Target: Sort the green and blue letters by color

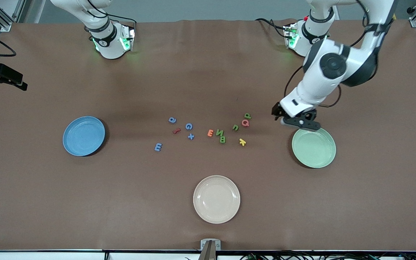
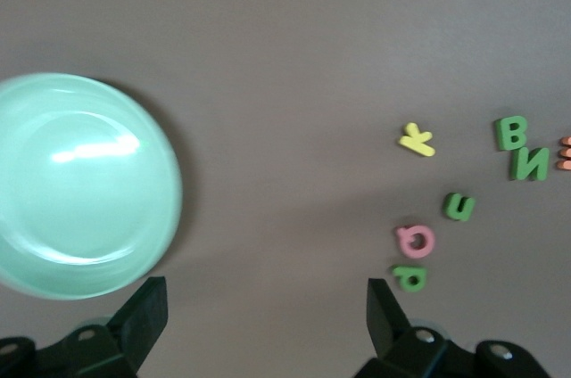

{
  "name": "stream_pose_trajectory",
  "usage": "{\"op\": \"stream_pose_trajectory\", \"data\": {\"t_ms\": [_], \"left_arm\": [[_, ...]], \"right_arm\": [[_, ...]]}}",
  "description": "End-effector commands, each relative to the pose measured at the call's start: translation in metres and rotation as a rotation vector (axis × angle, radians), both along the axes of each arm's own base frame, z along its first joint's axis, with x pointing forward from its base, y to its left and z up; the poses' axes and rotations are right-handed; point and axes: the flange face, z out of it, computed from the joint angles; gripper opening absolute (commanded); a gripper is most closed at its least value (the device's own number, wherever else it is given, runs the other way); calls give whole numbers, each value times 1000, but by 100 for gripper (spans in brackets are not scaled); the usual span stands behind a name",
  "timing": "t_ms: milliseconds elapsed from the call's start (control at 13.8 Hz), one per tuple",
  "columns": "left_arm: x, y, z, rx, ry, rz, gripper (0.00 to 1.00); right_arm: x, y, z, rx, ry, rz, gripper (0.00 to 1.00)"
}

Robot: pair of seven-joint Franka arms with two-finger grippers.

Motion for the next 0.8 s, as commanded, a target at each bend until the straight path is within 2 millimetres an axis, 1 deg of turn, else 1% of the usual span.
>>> {"op": "stream_pose_trajectory", "data": {"t_ms": [0, 145, 217, 290, 434, 507, 579, 652, 724], "left_arm": [[-9, -40, -50, -61, 28, 56, 94], [-23, -67, -83, -83, 66, 93, 86], [-28, -74, -90, -81, 77, 89, 85], [-34, -78, -95, -69, 82, 70, 81], [-43, -80, -106, -44, 92, 45, 76], [-49, -85, -108, -28, 89, 15, 72], [-54, -86, -112, -13, 90, -8, 68], [-56, -87, -116, -5, 93, -20, 67], [-59, -90, -118, 4, 90, -41, 63]], "right_arm": [[33, -4, -43, -7, 38, -7, 100], [56, -11, -88, -12, 86, -18, 100], [62, -4, -103, -15, 106, -8, 100], [64, 3, -109, -12, 114, -7, 100], [76, 44, -127, -20, 91, 35, 100], [83, 62, -139, -8, 88, -4, 100], [88, 84, -153, 35, 96, -57, 100], [92, 99, -170, 58, 104, -93, 100], [92, 124, -182, 55, 88, -83, 100]]}}
